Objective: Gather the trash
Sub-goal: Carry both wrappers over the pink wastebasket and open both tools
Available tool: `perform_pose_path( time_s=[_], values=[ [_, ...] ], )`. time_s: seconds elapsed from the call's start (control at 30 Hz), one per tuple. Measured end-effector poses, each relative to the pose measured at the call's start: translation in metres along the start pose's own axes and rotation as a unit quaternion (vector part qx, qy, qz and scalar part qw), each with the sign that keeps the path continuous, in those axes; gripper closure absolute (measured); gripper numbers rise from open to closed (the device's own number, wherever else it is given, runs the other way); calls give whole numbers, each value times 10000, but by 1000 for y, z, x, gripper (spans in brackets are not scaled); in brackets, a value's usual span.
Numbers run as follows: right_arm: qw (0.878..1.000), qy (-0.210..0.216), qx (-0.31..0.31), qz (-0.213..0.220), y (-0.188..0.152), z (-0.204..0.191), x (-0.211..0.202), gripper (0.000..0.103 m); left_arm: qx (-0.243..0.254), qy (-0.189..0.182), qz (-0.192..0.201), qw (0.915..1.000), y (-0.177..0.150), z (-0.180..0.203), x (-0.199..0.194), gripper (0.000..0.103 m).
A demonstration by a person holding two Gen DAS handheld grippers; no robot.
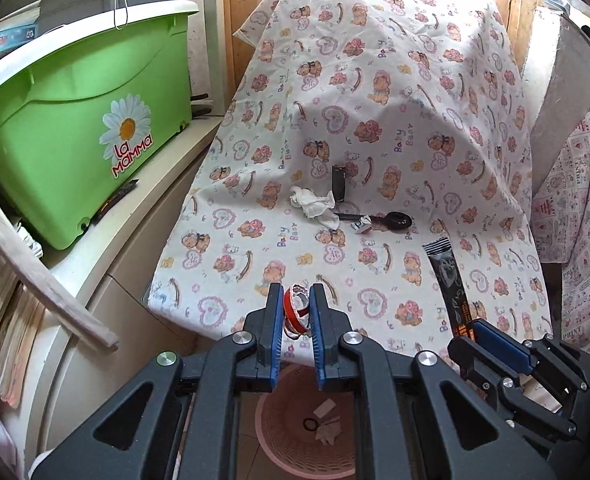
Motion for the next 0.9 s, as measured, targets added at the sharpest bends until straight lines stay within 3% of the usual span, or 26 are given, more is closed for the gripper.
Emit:
perform_pose_path(
  time_s=[0.3, 0.6, 0.9],
  values=[
    [9996, 161, -193, -104, -48, -33, -17, 84, -45, -79, -27, 10000, -37, 8, -6, 90],
    [9957, 398, -463, -692, -82, -51, 6, 84, -171, 8, -773, 9969, -73, -7, 50, 90],
    [9885, 417, -660, -1293, -107, -62, 34, 84, -352, -80, -1225, 9918, -89, -17, 70, 90]
  ],
)
Point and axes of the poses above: each gripper's, at about its wrist camera, not at the fingertips, and x roughly the way its jaws point, z to its right, y to its top, the point moved 9 cm from there along x, roughly the way its jaws point, and after that the axes turned 9 degrees about -z, right-handed, at the moved point
